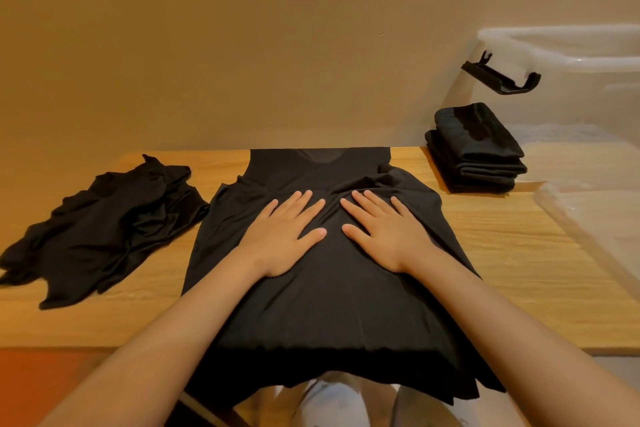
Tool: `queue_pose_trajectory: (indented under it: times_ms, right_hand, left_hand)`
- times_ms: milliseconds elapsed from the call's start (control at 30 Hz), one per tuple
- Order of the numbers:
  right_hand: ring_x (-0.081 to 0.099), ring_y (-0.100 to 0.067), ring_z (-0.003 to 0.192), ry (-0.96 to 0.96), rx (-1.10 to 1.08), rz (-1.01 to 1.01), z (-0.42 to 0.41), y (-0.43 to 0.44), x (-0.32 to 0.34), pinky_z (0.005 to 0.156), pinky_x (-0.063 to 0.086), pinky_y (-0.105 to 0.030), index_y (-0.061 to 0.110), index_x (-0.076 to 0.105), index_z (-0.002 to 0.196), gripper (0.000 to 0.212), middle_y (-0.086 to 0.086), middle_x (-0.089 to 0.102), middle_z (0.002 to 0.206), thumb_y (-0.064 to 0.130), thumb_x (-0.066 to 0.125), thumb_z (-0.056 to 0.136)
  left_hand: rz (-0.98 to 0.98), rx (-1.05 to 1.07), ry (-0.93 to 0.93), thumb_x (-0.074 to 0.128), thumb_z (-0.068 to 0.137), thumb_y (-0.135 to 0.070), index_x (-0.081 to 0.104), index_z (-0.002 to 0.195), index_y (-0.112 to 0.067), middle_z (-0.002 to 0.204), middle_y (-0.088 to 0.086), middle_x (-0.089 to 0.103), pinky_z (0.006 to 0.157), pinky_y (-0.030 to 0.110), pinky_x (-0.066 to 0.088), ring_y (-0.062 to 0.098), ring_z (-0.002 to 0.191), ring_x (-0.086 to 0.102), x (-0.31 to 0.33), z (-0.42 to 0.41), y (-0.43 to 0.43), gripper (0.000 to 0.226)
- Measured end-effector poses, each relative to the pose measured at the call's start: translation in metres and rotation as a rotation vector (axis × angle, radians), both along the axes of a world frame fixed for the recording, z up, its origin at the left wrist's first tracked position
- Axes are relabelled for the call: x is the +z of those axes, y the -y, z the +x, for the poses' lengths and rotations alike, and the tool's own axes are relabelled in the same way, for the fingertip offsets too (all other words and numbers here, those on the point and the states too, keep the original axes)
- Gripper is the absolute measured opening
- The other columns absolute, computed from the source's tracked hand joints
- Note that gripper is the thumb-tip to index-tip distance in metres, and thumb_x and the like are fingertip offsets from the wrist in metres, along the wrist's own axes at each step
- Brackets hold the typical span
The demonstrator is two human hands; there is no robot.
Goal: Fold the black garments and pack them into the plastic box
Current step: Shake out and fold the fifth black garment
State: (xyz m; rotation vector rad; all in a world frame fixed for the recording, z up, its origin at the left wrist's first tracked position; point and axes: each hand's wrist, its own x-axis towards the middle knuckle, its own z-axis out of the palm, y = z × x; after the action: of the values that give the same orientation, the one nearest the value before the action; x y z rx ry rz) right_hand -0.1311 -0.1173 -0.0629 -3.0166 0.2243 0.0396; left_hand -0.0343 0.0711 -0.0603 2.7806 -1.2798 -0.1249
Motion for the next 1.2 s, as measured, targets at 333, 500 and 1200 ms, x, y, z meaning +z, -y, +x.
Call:
queue_pose_trajectory:
  times_ms: [333,500,1200]
  right_hand:
    - [-0.004,-0.008,0.148,0.075,-0.022,0.112,-0.042,-0.012,0.023,0.119,-0.003,-0.037,0.033,0.010,0.154,0.057,0.007,0.002,0.162,0.050,0.027,0.102]
    - [-0.006,-0.005,0.147,0.122,-0.033,0.227,-0.113,-0.033,0.021,0.120,-0.003,-0.034,0.035,0.011,0.153,0.057,0.010,0.002,0.162,0.049,0.030,0.101]
    - [0.052,-0.004,0.092,0.923,-0.430,0.626,-0.240,-0.063,-0.044,0.081,0.040,-0.011,0.020,0.060,0.103,0.019,0.008,0.057,0.098,0.017,0.068,0.086]
  left_hand:
    - [-0.216,0.011,-0.042,0.029,0.101,-0.050,0.009,0.155,-0.034,0.162,-0.012,0.002,0.120,0.030,-0.008,-0.003,0.145,-0.009,0.014,-0.042,-0.027,0.059]
    - [-0.310,0.033,-0.079,0.026,0.098,-0.058,0.006,0.154,-0.039,0.159,-0.020,-0.001,0.120,0.027,-0.010,-0.009,0.143,-0.013,0.005,-0.113,-0.065,0.062]
    - [-1.037,0.691,0.159,0.073,0.083,-0.024,0.042,0.135,-0.009,0.136,0.009,0.040,0.109,0.040,0.032,0.024,0.128,0.033,-0.062,-0.195,-0.137,0.062]
